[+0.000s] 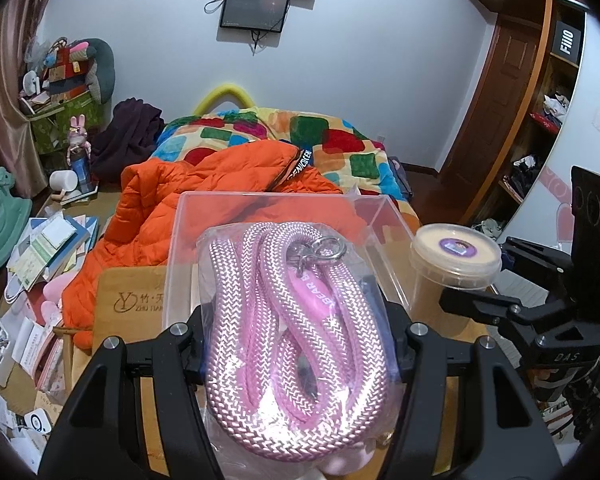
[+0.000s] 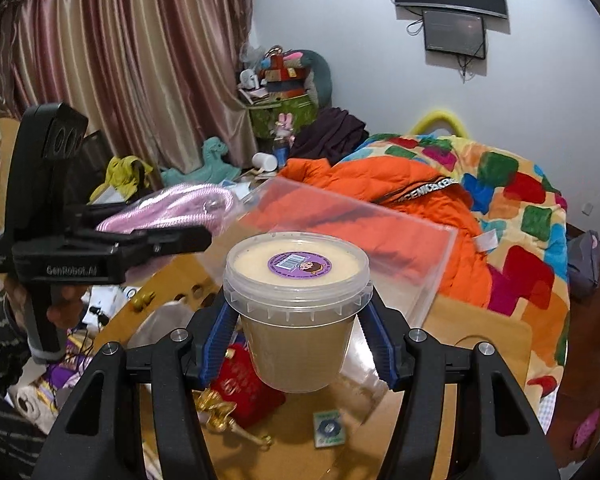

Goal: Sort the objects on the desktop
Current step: 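Carry the cream jar with right tool while left tool carries pink rope over box, then open the right tool over the box while left tool releases the pink rope inside, then move left tool to the white drawstring bag while right tool approaches green square box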

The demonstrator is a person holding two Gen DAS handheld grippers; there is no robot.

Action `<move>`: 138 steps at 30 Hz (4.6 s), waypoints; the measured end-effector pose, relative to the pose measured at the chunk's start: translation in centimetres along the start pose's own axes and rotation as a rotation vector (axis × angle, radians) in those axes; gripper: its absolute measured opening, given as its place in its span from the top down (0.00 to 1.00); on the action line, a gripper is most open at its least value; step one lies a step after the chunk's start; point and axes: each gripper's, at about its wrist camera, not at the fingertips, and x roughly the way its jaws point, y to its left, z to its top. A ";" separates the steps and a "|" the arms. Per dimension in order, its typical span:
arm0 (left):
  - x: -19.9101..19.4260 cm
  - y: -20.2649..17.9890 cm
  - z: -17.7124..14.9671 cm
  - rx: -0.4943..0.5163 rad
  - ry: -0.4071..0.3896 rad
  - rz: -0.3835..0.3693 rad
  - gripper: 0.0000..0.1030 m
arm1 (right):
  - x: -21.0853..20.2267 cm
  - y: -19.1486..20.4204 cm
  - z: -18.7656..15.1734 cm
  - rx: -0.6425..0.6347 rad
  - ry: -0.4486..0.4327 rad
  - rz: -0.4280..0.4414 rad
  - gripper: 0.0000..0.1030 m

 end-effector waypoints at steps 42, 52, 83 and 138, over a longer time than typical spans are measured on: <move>11.3 1.6 -0.4 0.023 0.198 0.030 0.39 | 8.0 -3.3 -0.6 -0.079 0.203 -0.070 0.45; 11.6 1.6 -0.8 0.032 0.204 0.051 0.36 | 8.1 -2.7 -0.8 -0.123 0.213 -0.108 0.45; 5.4 -0.6 -0.7 0.108 0.087 0.053 0.15 | 3.9 0.2 0.0 -0.129 0.158 -0.201 0.26; 2.0 3.9 -13.1 -0.025 0.143 0.080 0.03 | 1.7 0.1 -12.5 -0.010 0.046 -0.303 0.23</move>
